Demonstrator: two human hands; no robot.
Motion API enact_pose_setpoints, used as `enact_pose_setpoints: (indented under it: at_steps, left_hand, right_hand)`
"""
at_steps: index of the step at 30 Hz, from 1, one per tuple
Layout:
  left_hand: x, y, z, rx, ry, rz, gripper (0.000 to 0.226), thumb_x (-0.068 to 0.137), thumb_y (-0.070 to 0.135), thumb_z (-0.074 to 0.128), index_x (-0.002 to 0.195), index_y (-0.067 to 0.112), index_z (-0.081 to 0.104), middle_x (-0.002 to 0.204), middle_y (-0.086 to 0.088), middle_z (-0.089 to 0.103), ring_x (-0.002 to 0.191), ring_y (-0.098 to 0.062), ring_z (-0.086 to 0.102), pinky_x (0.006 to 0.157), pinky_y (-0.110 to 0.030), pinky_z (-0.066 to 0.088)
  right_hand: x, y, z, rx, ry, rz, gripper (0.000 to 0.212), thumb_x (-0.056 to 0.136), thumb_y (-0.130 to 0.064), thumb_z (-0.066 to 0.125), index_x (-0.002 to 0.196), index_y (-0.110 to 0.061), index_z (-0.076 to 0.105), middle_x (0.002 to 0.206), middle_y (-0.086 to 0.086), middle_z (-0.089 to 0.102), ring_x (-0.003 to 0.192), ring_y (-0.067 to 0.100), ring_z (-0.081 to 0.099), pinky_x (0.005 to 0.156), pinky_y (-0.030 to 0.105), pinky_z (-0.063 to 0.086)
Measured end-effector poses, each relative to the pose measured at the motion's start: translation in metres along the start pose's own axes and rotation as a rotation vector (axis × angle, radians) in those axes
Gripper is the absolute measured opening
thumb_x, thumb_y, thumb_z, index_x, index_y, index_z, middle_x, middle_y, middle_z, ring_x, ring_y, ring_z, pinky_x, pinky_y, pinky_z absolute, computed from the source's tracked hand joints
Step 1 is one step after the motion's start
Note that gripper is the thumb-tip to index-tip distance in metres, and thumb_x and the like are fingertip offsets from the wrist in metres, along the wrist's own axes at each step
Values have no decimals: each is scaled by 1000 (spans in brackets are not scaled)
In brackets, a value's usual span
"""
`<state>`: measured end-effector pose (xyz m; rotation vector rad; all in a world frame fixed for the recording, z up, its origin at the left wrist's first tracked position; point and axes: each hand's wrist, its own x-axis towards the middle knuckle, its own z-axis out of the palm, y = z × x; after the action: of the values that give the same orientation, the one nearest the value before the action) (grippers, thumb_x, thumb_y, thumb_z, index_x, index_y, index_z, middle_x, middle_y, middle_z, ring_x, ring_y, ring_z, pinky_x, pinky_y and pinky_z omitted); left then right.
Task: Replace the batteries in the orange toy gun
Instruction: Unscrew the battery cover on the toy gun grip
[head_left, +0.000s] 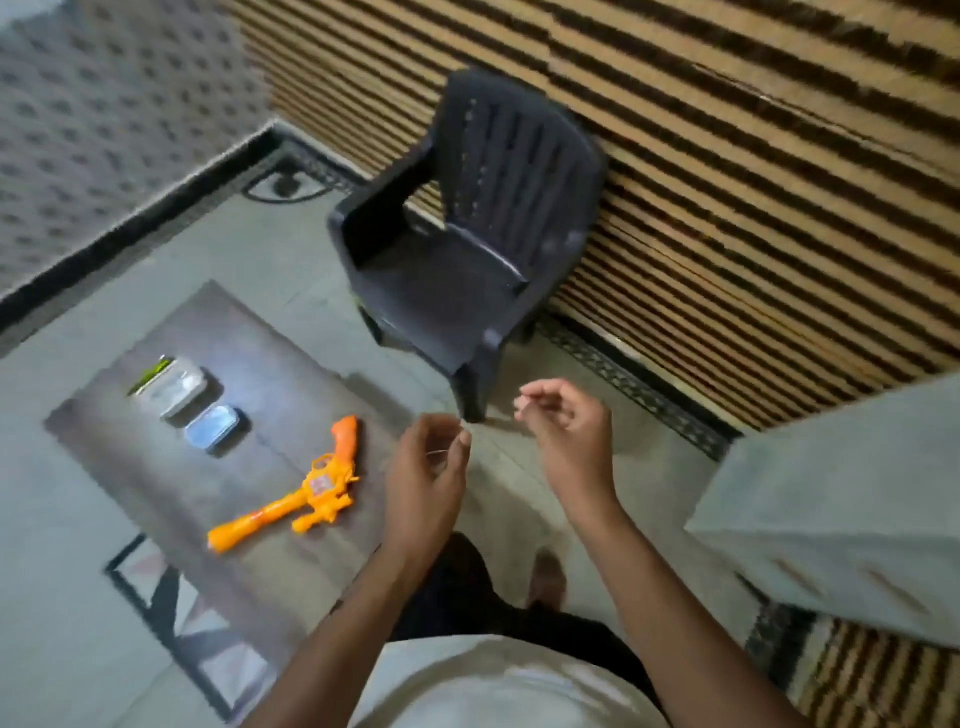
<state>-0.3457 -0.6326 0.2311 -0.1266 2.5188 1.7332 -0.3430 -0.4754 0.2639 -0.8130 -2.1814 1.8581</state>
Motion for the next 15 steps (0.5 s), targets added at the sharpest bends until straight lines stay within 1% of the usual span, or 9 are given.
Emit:
enact_pose_setpoints:
  at_steps: [2, 4, 6, 8, 10, 12, 15]
  left_hand:
    - [15, -3, -3, -8, 138, -53, 8, 97, 18, 67, 101, 25, 68, 94, 12, 72, 89, -2, 69, 81, -30, 58]
    - [29, -9, -4, -27, 236, -102, 7, 97, 16, 68, 102, 21, 69, 94, 12, 73, 89, -2, 70, 82, -31, 59]
    - [47, -14, -12, -59, 362, -138, 7, 96, 15, 69, 102, 19, 69, 95, 9, 73, 89, -4, 70, 83, -31, 59]
    - [68, -19, -24, -70, 463, -161, 6, 95, 15, 70, 102, 16, 70, 95, 4, 74, 88, -7, 70, 82, -31, 59]
    - [86, -19, -39, -98, 527, -188, 7, 96, 17, 69, 103, 15, 69, 95, 4, 73, 89, -8, 70, 81, -31, 58]
    - [99, -23, -58, -127, 617, -214, 6, 96, 16, 68, 102, 18, 67, 94, 7, 72, 89, -9, 70, 80, -28, 57]
    - [113, -24, -76, -154, 706, -251, 5, 96, 15, 68, 100, 17, 67, 93, 10, 71, 88, -4, 69, 80, -21, 55]
  right_hand:
    - [35, -11, 22, -34, -131, -25, 17, 88, -4, 73, 88, -22, 74, 81, 1, 77, 81, 18, 75, 75, 33, 63]
    - [62, -17, 45, -40, -210, -39, 21, 88, -2, 71, 84, -22, 73, 80, 6, 77, 81, 25, 75, 75, 36, 61]
    - [84, -25, 78, -46, -299, -75, 25, 87, 0, 71, 82, -24, 72, 79, 10, 75, 79, 30, 73, 74, 39, 58]
    - [100, -32, 111, -84, -370, -144, 26, 86, -1, 72, 80, -27, 71, 78, 10, 75, 78, 34, 73, 74, 42, 58]
    - [111, -42, 141, -114, -420, -203, 28, 86, 0, 72, 80, -27, 71, 77, 7, 74, 79, 32, 74, 73, 39, 58]
    - [118, -54, 171, -118, -502, -243, 24, 87, 3, 72, 83, -21, 72, 79, 7, 74, 80, 30, 74, 74, 36, 59]
    - [126, -66, 202, -141, -604, -276, 17, 87, 3, 72, 87, -14, 74, 83, 8, 75, 83, 26, 74, 79, 39, 61]
